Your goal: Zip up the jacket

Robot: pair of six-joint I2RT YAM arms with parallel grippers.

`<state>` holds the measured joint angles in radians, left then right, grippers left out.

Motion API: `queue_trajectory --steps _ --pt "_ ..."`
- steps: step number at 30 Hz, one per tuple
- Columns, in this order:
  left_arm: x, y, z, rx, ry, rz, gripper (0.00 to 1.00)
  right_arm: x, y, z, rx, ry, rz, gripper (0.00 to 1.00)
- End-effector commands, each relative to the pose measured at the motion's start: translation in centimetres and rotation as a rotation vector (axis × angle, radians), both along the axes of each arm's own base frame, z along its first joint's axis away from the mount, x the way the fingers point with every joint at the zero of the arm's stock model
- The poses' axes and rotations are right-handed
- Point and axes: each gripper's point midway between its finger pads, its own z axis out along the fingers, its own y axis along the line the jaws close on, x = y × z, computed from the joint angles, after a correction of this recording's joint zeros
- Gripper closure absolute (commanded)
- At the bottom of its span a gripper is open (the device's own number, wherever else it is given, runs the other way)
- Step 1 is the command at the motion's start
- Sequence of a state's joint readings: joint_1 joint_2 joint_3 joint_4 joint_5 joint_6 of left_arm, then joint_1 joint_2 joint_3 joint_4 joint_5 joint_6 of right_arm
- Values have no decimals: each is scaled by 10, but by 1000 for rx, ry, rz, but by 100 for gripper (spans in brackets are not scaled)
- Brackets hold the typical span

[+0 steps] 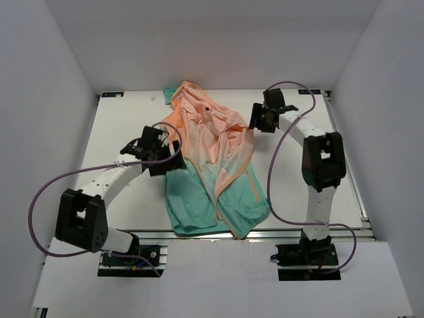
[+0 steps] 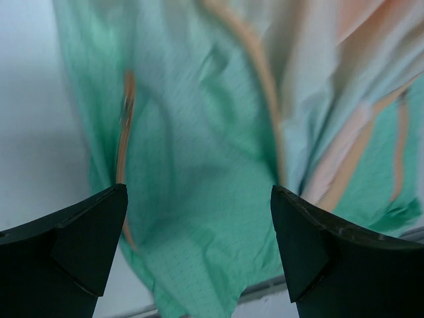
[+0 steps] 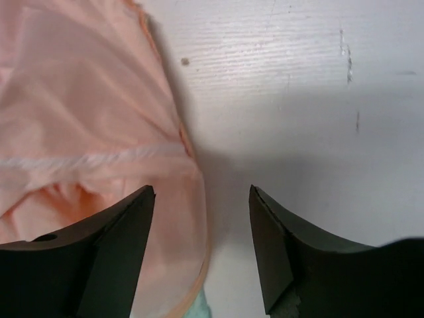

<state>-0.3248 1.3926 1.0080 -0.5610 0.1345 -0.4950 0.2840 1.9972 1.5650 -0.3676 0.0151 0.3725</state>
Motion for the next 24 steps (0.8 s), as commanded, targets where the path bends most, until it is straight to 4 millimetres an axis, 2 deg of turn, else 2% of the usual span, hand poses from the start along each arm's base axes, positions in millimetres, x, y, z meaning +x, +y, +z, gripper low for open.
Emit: queue_trajectory --steps 1,3,5,8,9,11,12,13,15,16,19,21,22,23,24 --pt "-25 -4 -8 -61 52 15 2 22 8 -17 -25 8 40 36" --pt "-32 -1 -16 -51 63 22 2 36 18 -13 8 -5 53 42" --pt "-34 0 -16 -51 63 20 2 45 24 -22 26 0 63 48" --pt "-34 0 -18 -48 56 18 2 47 33 -21 72 -3 77 79" --pt "-34 1 -18 -45 58 20 2 48 31 -19 68 -4 53 100" --pt "-34 2 -20 -36 61 20 2 47 22 -7 44 -17 14 100" --pt "-33 2 -21 -34 65 23 2 43 9 -8 -10 -10 -31 100" --pt "-33 2 -21 -32 66 22 2 42 2 8 -32 -34 -58 100" --pt "-33 2 -21 -36 59 21 2 32 -14 21 -95 -32 -103 100" --pt "-33 2 -22 -36 59 21 2 27 -16 39 -102 -50 -106 100" --pt "-36 3 -22 -35 61 23 2 10 4 70 -118 -67 -71 100" --pt "-40 3 -23 -39 74 19 2 -2 32 84 -189 -105 -62 100" --pt "-42 4 -21 -39 72 20 2 6 47 97 -203 -139 -71 100" --pt "-44 5 -21 -33 77 25 2 -7 66 94 -245 -114 -62 100" --pt "-45 9 -21 -18 76 36 2 -6 80 97 -246 -114 -57 100"
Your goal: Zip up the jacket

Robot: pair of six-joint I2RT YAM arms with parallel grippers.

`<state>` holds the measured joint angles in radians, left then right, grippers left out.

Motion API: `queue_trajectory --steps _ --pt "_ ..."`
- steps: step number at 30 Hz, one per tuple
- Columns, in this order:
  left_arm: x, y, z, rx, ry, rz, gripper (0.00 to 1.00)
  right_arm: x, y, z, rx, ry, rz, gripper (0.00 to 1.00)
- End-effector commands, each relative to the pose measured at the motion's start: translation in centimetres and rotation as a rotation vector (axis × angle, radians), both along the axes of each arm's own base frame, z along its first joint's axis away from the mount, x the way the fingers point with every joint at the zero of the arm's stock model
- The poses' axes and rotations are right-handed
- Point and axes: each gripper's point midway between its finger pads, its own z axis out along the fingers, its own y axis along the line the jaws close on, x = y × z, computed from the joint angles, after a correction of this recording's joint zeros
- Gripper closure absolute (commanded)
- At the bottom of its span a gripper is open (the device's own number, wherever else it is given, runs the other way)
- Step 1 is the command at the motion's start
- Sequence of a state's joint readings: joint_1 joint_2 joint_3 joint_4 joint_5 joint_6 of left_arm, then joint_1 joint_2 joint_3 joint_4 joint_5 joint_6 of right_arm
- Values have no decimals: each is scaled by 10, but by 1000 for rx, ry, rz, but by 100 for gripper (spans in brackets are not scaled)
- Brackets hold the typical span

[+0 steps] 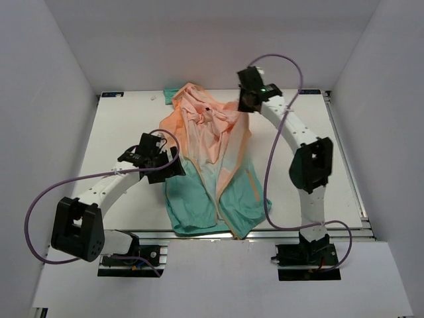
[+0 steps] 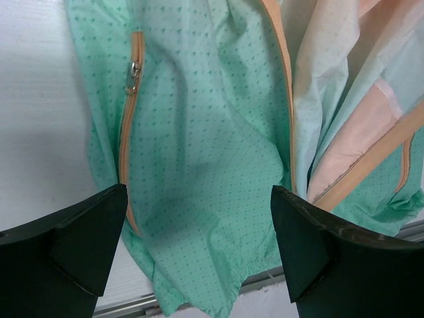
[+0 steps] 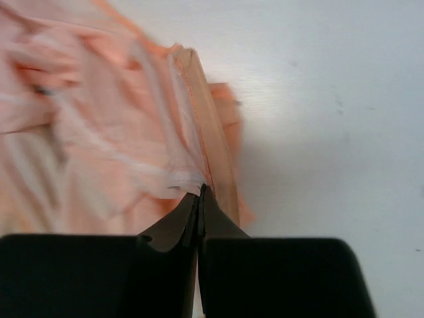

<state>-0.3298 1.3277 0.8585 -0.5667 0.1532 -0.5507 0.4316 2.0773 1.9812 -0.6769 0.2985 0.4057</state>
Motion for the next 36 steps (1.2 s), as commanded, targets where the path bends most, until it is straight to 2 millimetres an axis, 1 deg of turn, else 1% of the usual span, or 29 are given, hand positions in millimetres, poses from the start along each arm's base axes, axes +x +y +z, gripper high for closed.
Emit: queue_trajectory --steps 1,2,3,4,5,6,7,8,9,10,11,12,14,15,17,18,20,21,23,24,25,26,27,28,30,31,32,34,36 --pt "-8 5 14 4 -33 16 2 -9 66 21 -64 -38 9 100" --pt "-11 8 13 12 -28 24 2 -18 88 14 -56 -16 27 99" --pt "-15 12 12 28 -21 35 2 -19 108 10 -32 -20 60 99" --pt "-17 14 13 31 -20 46 2 -29 138 -7 -12 -1 129 96" --pt "-21 16 15 30 -23 54 2 -29 173 -4 86 -36 230 77" --pt "-27 19 14 35 -4 65 2 -36 188 8 130 -71 283 72" --pt "-30 22 14 44 -1 75 2 -42 201 11 155 -91 334 68" --pt "-32 22 17 40 -9 75 2 -59 216 1 181 -70 424 53" --pt "-37 25 15 45 4 80 2 -59 226 30 226 -152 486 47" --pt "-39 25 16 45 3 82 2 -61 227 37 252 -165 521 40" --pt "-40 26 16 44 0 82 2 -69 227 34 263 -150 558 21" --pt "-40 26 16 40 -7 83 2 -72 221 56 271 -190 566 13" --pt "-39 24 18 27 -13 82 2 -78 207 63 261 -198 576 11" --pt "-38 22 17 20 -15 82 2 -89 195 68 258 -194 579 11" --pt "-39 19 16 5 -10 73 2 -104 186 72 283 -191 610 11" --pt "-38 18 16 -2 -16 71 2 -120 173 67 283 -172 616 11" --pt "-37 14 15 -13 -7 58 2 -136 160 64 312 -156 611 11" --pt "-36 12 15 -18 -2 54 2 -155 144 50 304 -120 605 11" --pt "-37 5 14 -35 17 31 2 -177 127 29 307 -56 581 11" --pt "-36 1 14 -47 15 20 2 -191 117 32 321 -53 577 11" --pt "-37 -2 11 -52 22 10 2 -214 101 -8 297 53 557 11" --pt "-39 -8 10 -55 26 -11 2 -226 91 -18 294 83 546 11" --pt "-37 -12 10 -61 23 -13 2 -238 82 -18 305 86 538 11" --pt "-37 -16 8 -64 23 -22 2 -257 68 -46 286 157 524 11" --pt "-34 -26 -1 -67 39 -36 2 -276 60 -52 323 188 518 11" --pt "-33 -28 -5 -69 49 -40 2 -293 56 -68 337 244 536 11" --pt "-32 -30 -15 -60 79 -37 2 -298 55 -72 350 254 543 11" --pt "-23 -34 -20 -62 80 -30 2 -299 56 -78 371 249 533 11" --pt "-10 -34 -29 -41 68 -9 5 -296 48 -98 338 292 457 11"
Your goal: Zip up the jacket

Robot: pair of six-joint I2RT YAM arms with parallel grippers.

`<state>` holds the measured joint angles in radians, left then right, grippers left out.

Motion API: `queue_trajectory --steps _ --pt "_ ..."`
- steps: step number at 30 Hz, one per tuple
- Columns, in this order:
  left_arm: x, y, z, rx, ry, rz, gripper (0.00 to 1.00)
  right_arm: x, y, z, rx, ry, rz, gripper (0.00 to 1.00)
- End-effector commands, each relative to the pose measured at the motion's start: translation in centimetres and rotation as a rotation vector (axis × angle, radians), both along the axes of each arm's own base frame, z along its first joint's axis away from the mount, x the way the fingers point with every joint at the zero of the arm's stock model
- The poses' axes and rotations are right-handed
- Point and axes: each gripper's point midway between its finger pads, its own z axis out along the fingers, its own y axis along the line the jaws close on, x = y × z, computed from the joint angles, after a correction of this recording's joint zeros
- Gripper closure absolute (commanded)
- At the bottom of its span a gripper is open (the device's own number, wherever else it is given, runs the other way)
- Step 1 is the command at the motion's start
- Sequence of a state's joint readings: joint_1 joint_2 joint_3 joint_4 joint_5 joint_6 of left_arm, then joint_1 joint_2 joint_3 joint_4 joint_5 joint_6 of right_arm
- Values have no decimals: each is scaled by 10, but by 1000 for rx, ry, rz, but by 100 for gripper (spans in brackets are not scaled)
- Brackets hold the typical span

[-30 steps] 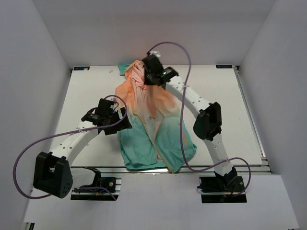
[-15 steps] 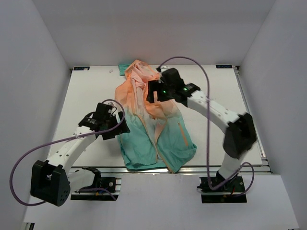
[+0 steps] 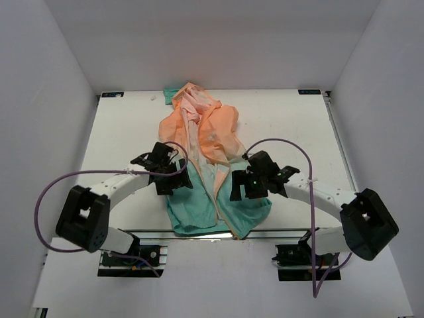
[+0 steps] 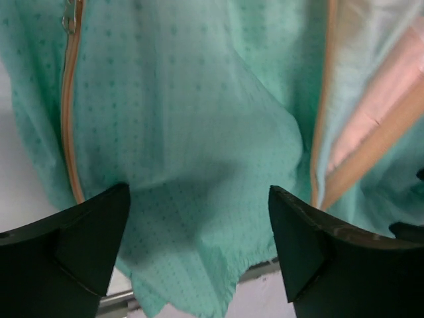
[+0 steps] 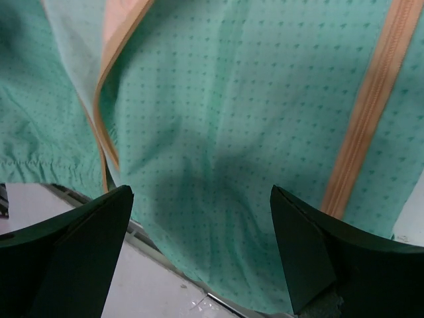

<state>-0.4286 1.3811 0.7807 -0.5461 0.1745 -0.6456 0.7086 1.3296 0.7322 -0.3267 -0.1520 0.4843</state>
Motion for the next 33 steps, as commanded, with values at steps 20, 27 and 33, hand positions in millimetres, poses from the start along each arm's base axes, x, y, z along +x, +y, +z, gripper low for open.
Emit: queue_trajectory --steps 20,27,33 --pt "200 37 -30 292 -42 132 43 221 0 -29 -45 -57 -289 13" --pt "182 52 9 268 -102 155 39 223 7 33 35 -205 -201 12" --pt "134 58 46 209 -150 165 16 151 0 51 -20 -262 -22 12"
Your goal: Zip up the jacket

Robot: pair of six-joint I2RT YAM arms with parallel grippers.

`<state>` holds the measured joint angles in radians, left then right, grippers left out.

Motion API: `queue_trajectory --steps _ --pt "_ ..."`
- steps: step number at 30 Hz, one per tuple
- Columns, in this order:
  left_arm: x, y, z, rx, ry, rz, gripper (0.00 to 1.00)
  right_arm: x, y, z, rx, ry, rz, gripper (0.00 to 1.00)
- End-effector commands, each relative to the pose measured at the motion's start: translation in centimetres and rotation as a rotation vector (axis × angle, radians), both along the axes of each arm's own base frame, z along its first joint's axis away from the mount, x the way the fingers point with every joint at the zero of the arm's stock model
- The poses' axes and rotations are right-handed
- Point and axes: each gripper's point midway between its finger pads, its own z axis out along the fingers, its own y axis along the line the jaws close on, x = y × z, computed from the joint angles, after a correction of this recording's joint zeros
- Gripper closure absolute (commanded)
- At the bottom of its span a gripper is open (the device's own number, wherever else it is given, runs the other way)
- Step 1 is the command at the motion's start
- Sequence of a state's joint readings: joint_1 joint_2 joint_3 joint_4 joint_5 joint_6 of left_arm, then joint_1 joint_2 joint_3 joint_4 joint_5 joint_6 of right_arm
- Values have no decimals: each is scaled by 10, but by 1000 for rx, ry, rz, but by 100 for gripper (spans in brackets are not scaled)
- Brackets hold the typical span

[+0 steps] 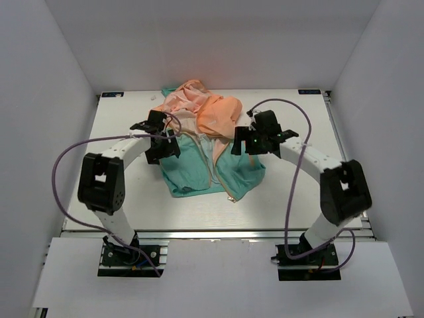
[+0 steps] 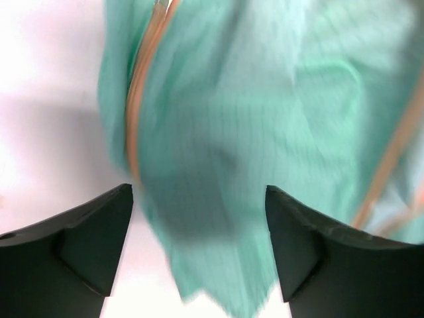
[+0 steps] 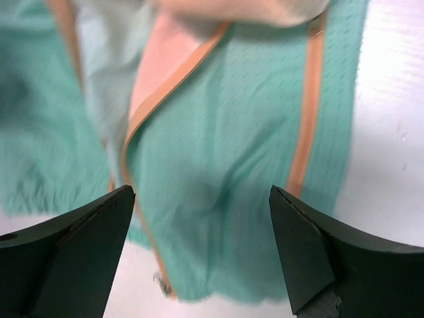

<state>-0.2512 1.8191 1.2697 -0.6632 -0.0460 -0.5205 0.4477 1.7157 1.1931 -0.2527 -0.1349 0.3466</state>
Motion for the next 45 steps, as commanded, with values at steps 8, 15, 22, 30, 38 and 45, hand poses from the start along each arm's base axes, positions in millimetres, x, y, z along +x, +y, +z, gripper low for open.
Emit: queue_trajectory --steps 8,15,22,30,38,45 --pt "-53 -14 95 -178 -189 -41 2 -142 19 14 -79 -94 379 14" --pt "-91 -7 88 -197 -190 -32 2 -172 11 -32 -271 12 436 19" --pt "-100 -7 83 -208 -183 -37 2 -144 14 -40 -334 -13 296 31" --pt "-101 -6 79 -198 -177 -35 2 -149 12 -65 -371 46 311 36" --pt "-99 -7 76 -201 -168 -37 2 -145 16 -78 -371 47 304 42" --pt "-99 -5 75 -191 -166 -32 2 -150 16 -91 -370 85 310 55"
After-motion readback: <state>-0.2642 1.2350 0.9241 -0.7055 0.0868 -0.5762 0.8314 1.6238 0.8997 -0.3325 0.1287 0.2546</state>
